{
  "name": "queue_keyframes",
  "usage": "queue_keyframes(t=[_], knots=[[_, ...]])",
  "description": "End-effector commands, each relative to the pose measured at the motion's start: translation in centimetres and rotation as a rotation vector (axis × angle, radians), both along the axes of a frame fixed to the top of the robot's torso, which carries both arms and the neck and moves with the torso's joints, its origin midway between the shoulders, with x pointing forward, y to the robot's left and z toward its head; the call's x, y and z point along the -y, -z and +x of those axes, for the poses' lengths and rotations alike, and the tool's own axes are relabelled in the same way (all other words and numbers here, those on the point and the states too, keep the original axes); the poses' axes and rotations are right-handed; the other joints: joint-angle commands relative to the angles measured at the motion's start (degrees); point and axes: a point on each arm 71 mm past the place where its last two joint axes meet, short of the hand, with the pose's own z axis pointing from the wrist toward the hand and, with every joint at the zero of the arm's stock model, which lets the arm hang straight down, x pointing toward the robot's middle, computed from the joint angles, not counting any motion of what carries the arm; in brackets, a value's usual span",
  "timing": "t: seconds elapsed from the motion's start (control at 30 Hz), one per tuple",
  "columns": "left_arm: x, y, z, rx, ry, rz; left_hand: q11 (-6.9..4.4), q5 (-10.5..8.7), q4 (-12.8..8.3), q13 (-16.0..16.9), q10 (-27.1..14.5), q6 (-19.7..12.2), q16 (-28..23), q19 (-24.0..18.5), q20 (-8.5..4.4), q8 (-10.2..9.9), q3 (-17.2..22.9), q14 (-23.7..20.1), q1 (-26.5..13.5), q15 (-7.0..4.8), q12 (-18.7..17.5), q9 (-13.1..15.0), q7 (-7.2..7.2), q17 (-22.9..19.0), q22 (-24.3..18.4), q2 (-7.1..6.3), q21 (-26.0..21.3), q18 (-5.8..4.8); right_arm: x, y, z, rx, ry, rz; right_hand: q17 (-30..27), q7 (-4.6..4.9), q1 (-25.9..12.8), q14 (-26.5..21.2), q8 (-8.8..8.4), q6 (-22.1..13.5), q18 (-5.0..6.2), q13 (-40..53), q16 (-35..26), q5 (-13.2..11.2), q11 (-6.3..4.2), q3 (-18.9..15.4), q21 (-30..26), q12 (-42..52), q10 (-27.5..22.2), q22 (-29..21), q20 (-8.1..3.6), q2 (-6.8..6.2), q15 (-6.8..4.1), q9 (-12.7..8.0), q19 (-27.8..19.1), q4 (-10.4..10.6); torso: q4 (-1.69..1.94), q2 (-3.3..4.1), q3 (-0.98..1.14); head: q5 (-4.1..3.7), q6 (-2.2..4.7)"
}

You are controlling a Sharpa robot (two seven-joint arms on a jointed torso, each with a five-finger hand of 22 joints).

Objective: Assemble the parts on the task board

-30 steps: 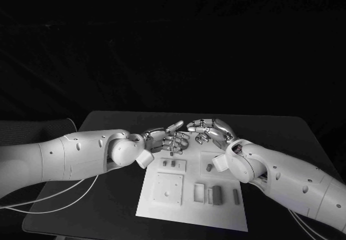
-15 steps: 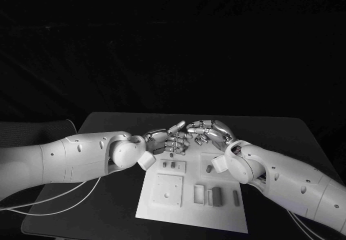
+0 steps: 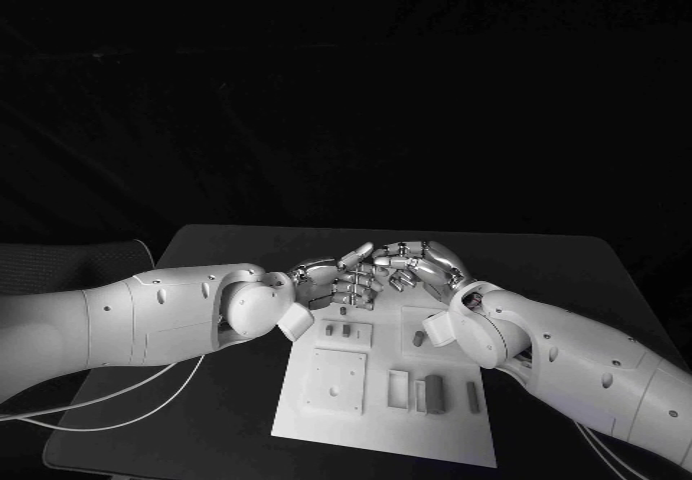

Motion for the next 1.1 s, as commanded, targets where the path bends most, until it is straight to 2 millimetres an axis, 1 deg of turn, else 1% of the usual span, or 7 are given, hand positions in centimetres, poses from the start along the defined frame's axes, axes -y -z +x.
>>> queue_keyframes(t=[0.03, 0.23, 0.43, 0.6, 0.67, 0.9, 1.1], knots=[[0.27, -0.21, -0.09, 0.003, 0.013, -0.030, -0.14, 0.19, -0.1, -0.1, -0.5, 0.3, 0.5, -0.3, 0.11, 0.5, -0.3, -0.4, 2.4, 0.03, 0.4, 0.2, 0.50, -0.2, 0.2, 0.59, -0.1, 0.41, -0.11, 0.00, -0.05, 0.001, -0.018, 0.006, 0.1, 0.52, 0.1, 0.0, 0.19, 0.1, 0.83, 0.1, 0.2, -0.2, 0.03, 0.0, 0.0, 0.1, -0.5, 0.7, -0.04, 0.58, -0.28, 0.1, -0.4, -0.1, 0.04, -0.01, 0.01, 0.00, -0.01], [0.31, -0.24, -0.11, 0.005, 0.014, -0.033, -0.23, 0.20, -0.2, -0.2, -0.7, 1.0, 1.0, -0.3, 0.14, 1.2, -1.9, -0.5, 7.6, 0.07, 1.0, 0.2, 0.66, -0.5, 0.6, 2.40, 0.0, 0.24, 0.05, 0.09, 0.05, 0.000, -0.016, 0.003, 0.1, 0.53, 0.1, -0.1, 0.18, 0.0, 0.83, 0.1, 0.2, -0.2, 0.04, 0.0, 0.0, 0.1, -0.5, 0.7, -0.04, 0.59, -0.28, 0.1, -0.4, -0.1, 0.00, 0.00, -0.02, -0.06, -0.04], [0.22, -0.26, -0.08, 0.009, 0.010, -0.034, -0.33, 0.22, -0.2, -0.4, -0.7, 1.3, 1.2, -0.3, 0.15, 1.5, -3.0, -0.6, 9.4, 0.08, 1.4, 0.2, 0.67, -0.8, 0.8, 3.35, -0.1, 0.17, 0.07, 0.17, 0.09, 0.002, -0.019, -0.003, 0.1, 0.53, 0.1, -0.1, 0.18, 0.0, 0.83, 0.1, 0.2, -0.2, 0.04, 0.0, 0.0, 0.1, -0.5, 0.7, -0.03, 0.61, -0.28, 0.1, -0.5, -0.1, 0.00, 0.01, 0.01, -0.03, -0.07], [0.19, -0.28, -0.08, 0.010, 0.009, -0.035, -0.44, 0.22, -0.2, -0.6, -0.9, 1.3, 1.5, -0.2, 0.16, 1.6, -4.1, -0.6, 11.4, 0.08, 1.6, 0.1, 0.54, -1.0, 1.0, 3.61, -0.1, 0.14, 0.21, 0.31, 0.23, -0.001, -0.014, -0.008, 0.1, 0.53, 0.1, -0.1, 0.18, 0.0, 0.83, 0.1, 0.2, -0.2, 0.04, 0.0, 0.0, 0.1, -0.6, 0.7, -0.03, 0.67, -0.27, 0.2, -0.5, -0.1, -0.01, 0.00, 0.02, 0.00, -0.08], [0.25, -0.29, -0.09, 0.011, 0.012, -0.037, -0.52, 0.20, -0.4, -0.6, -1.0, 1.4, 1.6, -0.2, 0.14, 1.7, -4.6, -0.7, 12.7, 0.07, 1.7, 0.1, 0.47, -1.1, 1.0, 3.33, -0.1, 0.16, 0.22, 0.34, 0.24, -0.002, -0.013, -0.009, 0.1, 0.54, 0.1, -0.1, 0.18, 0.0, 0.83, 0.1, 0.2, -0.2, 0.05, -0.1, 0.0, 0.1, -0.6, 0.7, -0.02, 0.73, -0.27, 0.2, -0.5, 0.0, -0.01, 0.00, 0.02, 0.00, -0.08], [0.31, -0.28, -0.13, 0.019, 0.025, -0.028, -0.76, 0.18, -0.4, -1.1, -1.3, 1.7, 2.0, 0.1, 0.20, 2.2, -5.0, -0.6, 19.1, 0.10, 1.8, 0.1, 0.18, -1.5, 1.1, 0.81, -0.2, 0.06, 0.22, 0.37, 0.24, -0.003, -0.014, -0.010, 0.1, 0.54, 0.0, -0.1, 0.19, 0.0, 0.83, 0.2, 0.2, -0.1, 0.05, -0.1, 0.0, 0.2, -0.6, 0.7, 0.00, 0.78, -0.26, 0.2, -0.5, 0.0, -0.01, 0.01, 0.02, -0.03, -0.12], [0.27, -0.28, -0.13, 0.024, 0.027, -0.023, -0.88, 0.18, -0.3, -1.4, -1.5, 1.8, 2.2, 0.3, 0.26, 2.4, -5.5, -0.6, 22.9, 0.13, 1.9, 0.1, -0.12, -1.8, 1.0, -0.47, -0.3, -0.08, 0.24, 0.40, 0.24, -0.006, -0.017, -0.010, 0.1, 0.54, 0.0, -0.1, 0.21, 0.0, 0.83, 0.2, 0.2, -0.1, 0.05, -0.1, 0.0, 0.2, -0.6, 0.7, 0.00, 0.83, -0.26, 0.2, -0.5, 0.0, -0.02, 0.00, 0.02, -0.06, -0.15]])
